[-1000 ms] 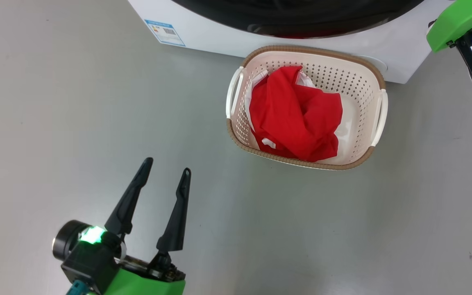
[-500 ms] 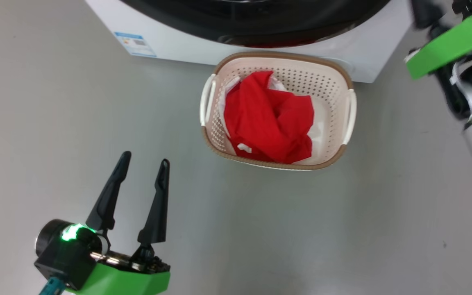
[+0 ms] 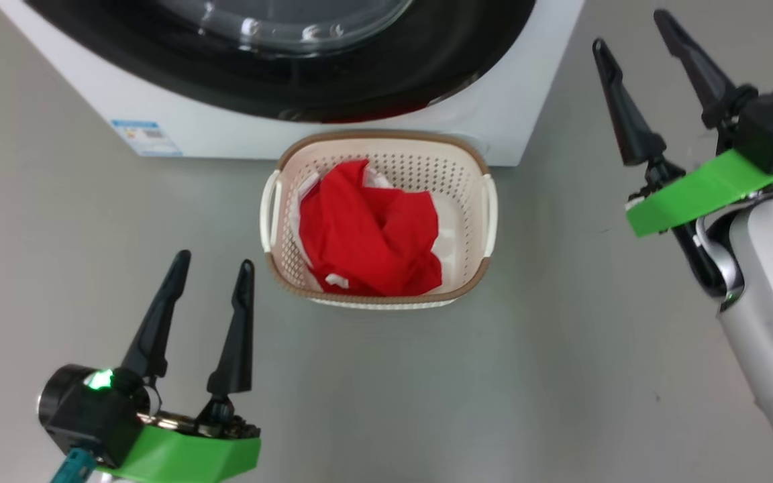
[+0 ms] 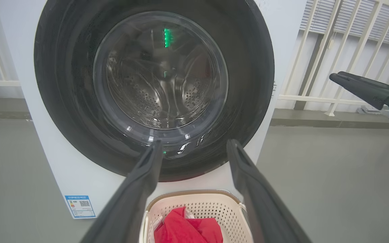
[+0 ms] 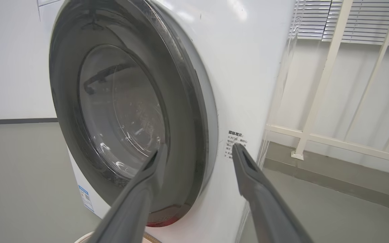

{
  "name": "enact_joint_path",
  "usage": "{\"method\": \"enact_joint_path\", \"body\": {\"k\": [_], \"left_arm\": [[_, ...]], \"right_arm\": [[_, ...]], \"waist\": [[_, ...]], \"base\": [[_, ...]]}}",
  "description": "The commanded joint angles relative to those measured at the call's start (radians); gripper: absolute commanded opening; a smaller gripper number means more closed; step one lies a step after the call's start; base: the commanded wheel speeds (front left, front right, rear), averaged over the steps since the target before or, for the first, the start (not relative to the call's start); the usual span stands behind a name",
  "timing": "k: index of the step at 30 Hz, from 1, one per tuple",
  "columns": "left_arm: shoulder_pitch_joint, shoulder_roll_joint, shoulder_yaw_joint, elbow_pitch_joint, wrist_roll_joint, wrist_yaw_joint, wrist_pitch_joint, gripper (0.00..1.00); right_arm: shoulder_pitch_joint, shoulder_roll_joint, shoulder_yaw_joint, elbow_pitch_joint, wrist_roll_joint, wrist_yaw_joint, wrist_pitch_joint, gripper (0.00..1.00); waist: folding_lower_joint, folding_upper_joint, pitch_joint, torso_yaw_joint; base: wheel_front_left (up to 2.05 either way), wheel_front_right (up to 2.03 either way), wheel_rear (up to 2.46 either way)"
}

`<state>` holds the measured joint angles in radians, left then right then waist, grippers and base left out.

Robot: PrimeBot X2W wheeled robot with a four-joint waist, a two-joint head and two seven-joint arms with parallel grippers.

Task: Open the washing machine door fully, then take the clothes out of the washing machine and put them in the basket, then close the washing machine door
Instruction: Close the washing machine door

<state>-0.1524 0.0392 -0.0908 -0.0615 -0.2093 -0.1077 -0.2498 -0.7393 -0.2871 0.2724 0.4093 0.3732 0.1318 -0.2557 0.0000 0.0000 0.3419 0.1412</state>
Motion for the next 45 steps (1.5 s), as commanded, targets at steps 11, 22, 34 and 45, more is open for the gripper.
{"method": "enact_joint_path", "body": {"k": [11, 22, 34, 45], "left_arm": [[0.031, 0.013, 0.071, -0.013, -0.016, -0.019, -0.012, 1.0], [0.123, 0.05, 0.103, 0.007, -0.034, -0.023, -0.012, 1.0], [0.211, 0.072, 0.128, 0.012, -0.038, -0.023, -0.012, 1.0], [0.255, 0.069, 0.164, 0.007, -0.024, -0.023, -0.012, 1.0]], "right_arm": [[0.252, 0.04, -0.091, -0.118, -0.062, -0.001, -0.006, 1.0], [0.476, 0.086, -0.159, -0.191, -0.077, -0.001, -0.006, 1.0], [0.632, 0.061, -0.187, -0.262, -0.074, -0.001, -0.006, 1.0], [0.725, 0.094, -0.231, -0.321, -0.085, -0.001, -0.006, 1.0]], "waist": [[0.0, 0.0, -0.157, -0.095], [0.0, 0.0, -0.286, -0.135], [0.0, 0.0, -0.374, -0.172], [0.0, 0.0, -0.395, -0.199]], "base": [[0.0, 0.0, 0.0], [0.0, 0.0, 0.0], [0.0, 0.0, 0.0], [0.0, 0.0, 0.0]]}}
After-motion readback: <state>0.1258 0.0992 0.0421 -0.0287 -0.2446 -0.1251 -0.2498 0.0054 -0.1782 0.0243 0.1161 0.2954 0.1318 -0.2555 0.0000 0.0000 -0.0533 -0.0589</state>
